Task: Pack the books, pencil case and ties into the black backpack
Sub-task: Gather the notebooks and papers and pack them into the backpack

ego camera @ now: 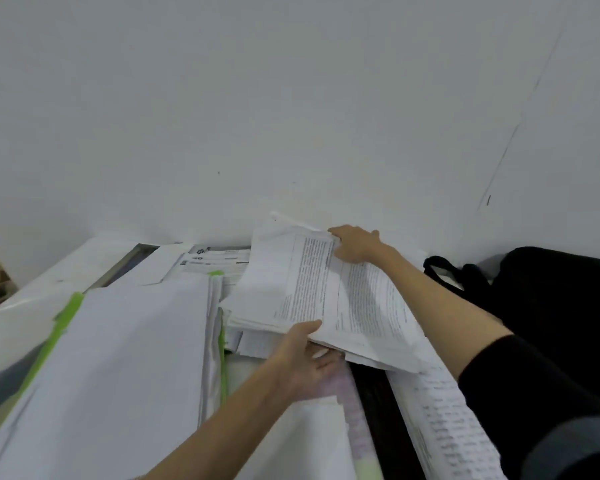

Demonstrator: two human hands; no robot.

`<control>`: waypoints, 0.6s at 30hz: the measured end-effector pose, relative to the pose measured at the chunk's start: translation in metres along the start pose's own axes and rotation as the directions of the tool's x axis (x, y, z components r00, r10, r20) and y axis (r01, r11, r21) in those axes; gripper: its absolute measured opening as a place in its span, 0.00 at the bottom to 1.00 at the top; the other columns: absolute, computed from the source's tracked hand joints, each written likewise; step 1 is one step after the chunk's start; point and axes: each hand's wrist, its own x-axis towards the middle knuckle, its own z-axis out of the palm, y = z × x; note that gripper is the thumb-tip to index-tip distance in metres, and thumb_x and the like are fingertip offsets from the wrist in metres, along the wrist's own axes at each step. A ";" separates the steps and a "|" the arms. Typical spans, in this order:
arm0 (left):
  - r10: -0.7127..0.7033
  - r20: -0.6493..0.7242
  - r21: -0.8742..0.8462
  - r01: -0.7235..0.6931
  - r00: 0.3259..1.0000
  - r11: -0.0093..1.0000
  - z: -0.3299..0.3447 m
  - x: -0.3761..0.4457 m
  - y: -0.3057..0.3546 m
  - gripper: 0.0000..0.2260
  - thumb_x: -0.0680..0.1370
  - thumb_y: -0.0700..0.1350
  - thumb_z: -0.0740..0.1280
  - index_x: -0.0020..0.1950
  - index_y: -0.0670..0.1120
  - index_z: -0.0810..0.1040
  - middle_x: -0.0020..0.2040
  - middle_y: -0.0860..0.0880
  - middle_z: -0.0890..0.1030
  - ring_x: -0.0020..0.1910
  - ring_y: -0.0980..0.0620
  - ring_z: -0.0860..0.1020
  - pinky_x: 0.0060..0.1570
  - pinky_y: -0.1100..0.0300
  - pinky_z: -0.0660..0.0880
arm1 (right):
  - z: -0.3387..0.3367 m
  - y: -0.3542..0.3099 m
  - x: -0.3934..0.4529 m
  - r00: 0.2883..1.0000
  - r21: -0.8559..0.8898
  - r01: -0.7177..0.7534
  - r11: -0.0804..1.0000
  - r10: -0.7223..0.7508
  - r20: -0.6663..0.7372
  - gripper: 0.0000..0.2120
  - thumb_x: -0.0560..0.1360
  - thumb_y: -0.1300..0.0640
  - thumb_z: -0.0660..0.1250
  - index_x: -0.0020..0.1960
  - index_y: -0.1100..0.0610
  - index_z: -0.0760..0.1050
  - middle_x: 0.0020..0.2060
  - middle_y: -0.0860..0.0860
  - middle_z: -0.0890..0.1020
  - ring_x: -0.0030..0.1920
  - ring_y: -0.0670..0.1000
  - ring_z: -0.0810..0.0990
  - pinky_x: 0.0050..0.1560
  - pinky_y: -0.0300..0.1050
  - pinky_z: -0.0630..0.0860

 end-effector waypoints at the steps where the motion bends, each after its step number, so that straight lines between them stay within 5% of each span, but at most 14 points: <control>1: -0.046 0.016 0.003 0.046 0.999 0.999 -0.001 -0.004 -0.004 0.09 0.78 0.43 0.63 0.46 0.36 0.73 0.43 0.39 0.77 0.43 0.41 0.77 0.46 0.49 0.74 | 0.007 0.000 0.002 1.000 -0.017 0.006 1.000 -0.006 0.013 0.25 0.79 0.60 0.55 0.75 0.50 0.58 0.74 0.51 0.63 0.71 0.56 0.63 0.71 0.65 0.47; 6: -0.093 -0.043 0.036 0.095 0.995 0.995 -0.009 -0.011 0.000 0.15 0.77 0.44 0.65 0.56 0.33 0.69 0.55 0.34 0.76 0.52 0.36 0.76 0.53 0.45 0.72 | 0.025 0.002 0.012 0.998 -0.093 0.021 0.995 -0.015 0.060 0.28 0.79 0.61 0.54 0.77 0.52 0.53 0.76 0.52 0.58 0.75 0.55 0.57 0.72 0.65 0.41; 10: 0.024 -0.105 -0.021 -0.026 0.994 0.999 -0.011 -0.009 0.004 0.06 0.77 0.40 0.63 0.44 0.38 0.71 0.39 0.41 0.72 0.33 0.46 0.69 0.32 0.55 0.67 | 0.038 0.014 0.019 0.985 0.007 -0.023 1.000 0.021 0.169 0.29 0.79 0.59 0.54 0.78 0.53 0.48 0.77 0.52 0.55 0.76 0.55 0.55 0.73 0.62 0.43; 14: 0.150 -0.245 -0.140 -0.188 0.958 0.972 -0.005 0.000 -0.004 0.02 0.77 0.35 0.61 0.47 0.36 0.72 0.39 0.41 0.74 0.33 0.46 0.72 0.26 0.59 0.74 | 0.055 0.029 0.020 0.970 0.196 -0.034 0.980 -0.015 0.244 0.30 0.77 0.58 0.58 0.76 0.51 0.54 0.73 0.51 0.64 0.70 0.55 0.65 0.68 0.49 0.62; 18: 0.360 -0.376 -0.100 -0.424 0.854 0.900 -0.005 0.016 -0.008 0.19 0.76 0.31 0.63 0.64 0.44 0.62 0.56 0.37 0.77 0.44 0.43 0.77 0.45 0.50 0.79 | 0.054 0.040 0.019 0.986 0.316 -0.025 0.948 -0.028 0.164 0.14 0.75 0.64 0.60 0.60 0.55 0.67 0.55 0.53 0.73 0.54 0.53 0.71 0.46 0.40 0.68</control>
